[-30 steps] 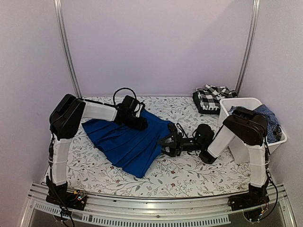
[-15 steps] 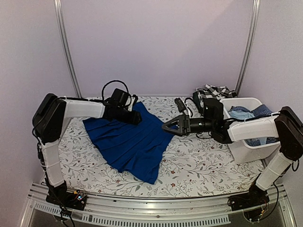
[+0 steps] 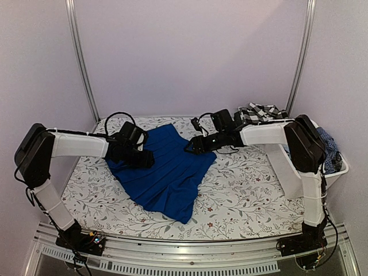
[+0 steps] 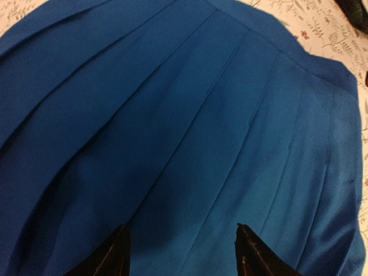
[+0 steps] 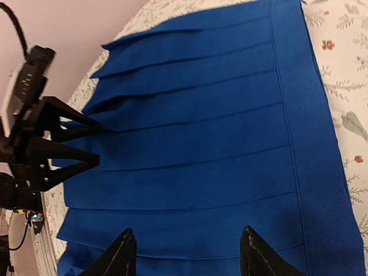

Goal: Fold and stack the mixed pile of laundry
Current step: Rotate the flattened skirt at the center of the board.

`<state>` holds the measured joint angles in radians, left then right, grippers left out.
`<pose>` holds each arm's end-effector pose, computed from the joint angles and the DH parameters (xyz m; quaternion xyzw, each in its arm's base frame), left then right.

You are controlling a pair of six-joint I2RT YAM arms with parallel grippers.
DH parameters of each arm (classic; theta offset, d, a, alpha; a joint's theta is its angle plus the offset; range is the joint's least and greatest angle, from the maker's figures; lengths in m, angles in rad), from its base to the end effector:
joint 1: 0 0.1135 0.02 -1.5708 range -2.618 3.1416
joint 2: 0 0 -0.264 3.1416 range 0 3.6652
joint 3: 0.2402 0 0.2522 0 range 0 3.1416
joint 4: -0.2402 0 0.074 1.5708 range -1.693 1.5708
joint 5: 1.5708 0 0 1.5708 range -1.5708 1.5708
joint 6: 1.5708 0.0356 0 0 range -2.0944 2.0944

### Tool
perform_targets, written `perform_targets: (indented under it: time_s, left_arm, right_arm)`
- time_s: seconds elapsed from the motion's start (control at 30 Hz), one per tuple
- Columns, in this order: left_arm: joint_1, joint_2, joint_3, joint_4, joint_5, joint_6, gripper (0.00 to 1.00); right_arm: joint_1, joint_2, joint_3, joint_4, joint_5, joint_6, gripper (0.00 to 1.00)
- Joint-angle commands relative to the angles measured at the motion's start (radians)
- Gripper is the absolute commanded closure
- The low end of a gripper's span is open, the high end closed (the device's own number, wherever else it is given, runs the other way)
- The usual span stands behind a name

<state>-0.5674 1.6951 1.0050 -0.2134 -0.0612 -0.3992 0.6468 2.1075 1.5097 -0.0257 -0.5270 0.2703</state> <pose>0.2943 -0.1850 0.1797 0.0694 0.9419 -0.1265 0.3033 0.3693 0.3013 0.1909 -0.2775 0.8218 0.4028 0.2923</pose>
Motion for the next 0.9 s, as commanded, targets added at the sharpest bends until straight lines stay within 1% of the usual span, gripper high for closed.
perform_targets:
  time_s: [0.0, 0.17, 0.27, 0.33, 0.4, 0.43, 0.53, 0.6, 0.63, 0.67, 0.7, 0.77, 0.87]
  left_arm:
    - [-0.013, 0.025, -0.034, -0.023, -0.028, -0.081, 0.40]
    - [-0.005, 0.142, 0.003, -0.022, -0.049, -0.066, 0.42]
    - [0.006, 0.254, 0.086, -0.023, -0.032, -0.030, 0.48]
    - [0.026, 0.333, 0.167, -0.028, -0.020, 0.009, 0.52]
    - [0.046, 0.421, 0.276, -0.039, 0.004, 0.047, 0.53]
    - [0.054, 0.464, 0.367, -0.051, 0.009, 0.065, 0.54]
    - [0.080, 0.603, 0.607, -0.093, 0.036, 0.134, 0.53]
    - [0.092, 0.680, 0.783, -0.164, 0.014, 0.164, 0.51]
    - [0.096, 0.695, 0.849, -0.186, 0.020, 0.178, 0.47]
    - [0.095, 0.688, 0.878, -0.189, 0.013, 0.188, 0.44]
    - [0.093, 0.660, 0.882, -0.186, 0.007, 0.192, 0.42]
    - [0.081, 0.558, 0.803, -0.136, 0.029, 0.216, 0.37]
    - [0.044, 0.346, 0.563, -0.041, 0.033, 0.268, 0.27]
  right_arm:
    - [0.001, 0.146, 0.100, -0.160, 0.060, -0.094, 0.41]
    - [-0.004, 0.234, 0.123, -0.251, 0.174, -0.130, 0.44]
    - [-0.016, 0.232, 0.060, -0.290, 0.231, -0.117, 0.45]
    - [-0.028, 0.204, -0.018, -0.291, 0.240, -0.100, 0.45]
    - [-0.030, 0.163, -0.102, -0.292, 0.239, -0.086, 0.46]
    - [-0.030, 0.148, -0.144, -0.287, 0.225, -0.080, 0.48]
    - [-0.013, 0.075, -0.301, -0.218, 0.128, -0.049, 0.51]
    - [0.018, 0.012, -0.406, -0.143, 0.028, -0.022, 0.50]
    - [0.036, -0.048, -0.438, -0.101, -0.027, -0.017, 0.48]
    - [0.050, -0.086, -0.457, -0.076, -0.036, -0.011, 0.46]
    - [0.057, -0.136, -0.465, -0.065, -0.034, -0.009, 0.44]
    - [0.059, -0.235, -0.477, -0.057, -0.012, -0.014, 0.42]
    - [0.058, -0.347, -0.487, -0.081, 0.111, -0.078, 0.35]
